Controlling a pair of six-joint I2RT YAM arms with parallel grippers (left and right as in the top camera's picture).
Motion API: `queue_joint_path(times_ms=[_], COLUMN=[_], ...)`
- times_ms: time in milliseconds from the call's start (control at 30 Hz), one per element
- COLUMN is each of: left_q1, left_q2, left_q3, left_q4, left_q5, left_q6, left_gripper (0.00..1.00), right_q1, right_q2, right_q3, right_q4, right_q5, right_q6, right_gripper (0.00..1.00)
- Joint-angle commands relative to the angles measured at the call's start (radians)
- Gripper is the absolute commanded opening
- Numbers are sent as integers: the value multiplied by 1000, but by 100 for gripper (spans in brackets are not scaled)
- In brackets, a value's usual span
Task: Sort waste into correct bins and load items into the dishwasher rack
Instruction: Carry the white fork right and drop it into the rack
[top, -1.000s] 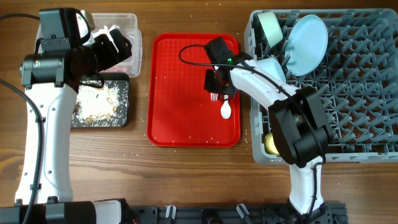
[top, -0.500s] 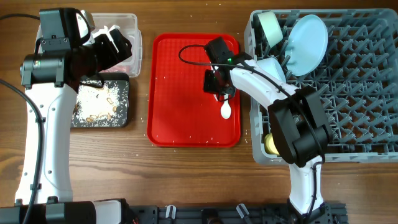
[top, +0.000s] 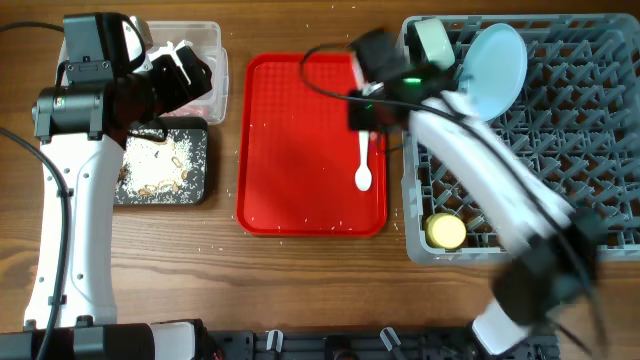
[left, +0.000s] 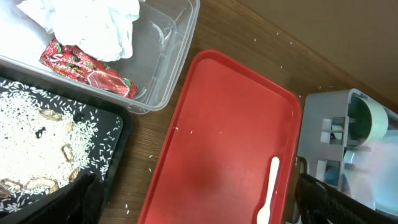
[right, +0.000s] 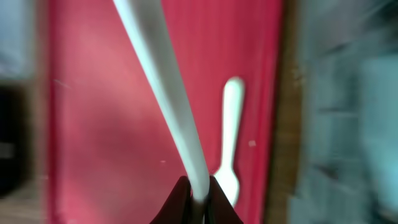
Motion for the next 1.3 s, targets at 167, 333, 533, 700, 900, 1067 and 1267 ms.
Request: queue_joint_path(times_ms=[167,333,533,700,900,1067,1267], left_q1=[8,8,8,8,8,8,8], left_q2=[5,5,5,5,5,5,5], left_q3=[4,4,4,4,4,4,4], left_q4=[3,3,3,3,2,3,3], left_q5=[-10,-10,-10,-10,-10,-10,-10], left_q6=[9,9,9,9,9,9,8], left_gripper=[100,100,100,100,100,100,100], right_q1=[-240,-327,-331,-331,-331,-330,-312], right_q2=[-329,-327,-327,-327,-329,-349,-408], right_q3=[-35,-187,-454,-541,-539,-482,-366], right_q4=[-345,-322,-104,2,11,66,80], right_q5=[408,341,266,245,241,23,-257], right_q6=[357,459,564,563,510,90,-144], right_gripper=[4,4,4,36,46,61,64])
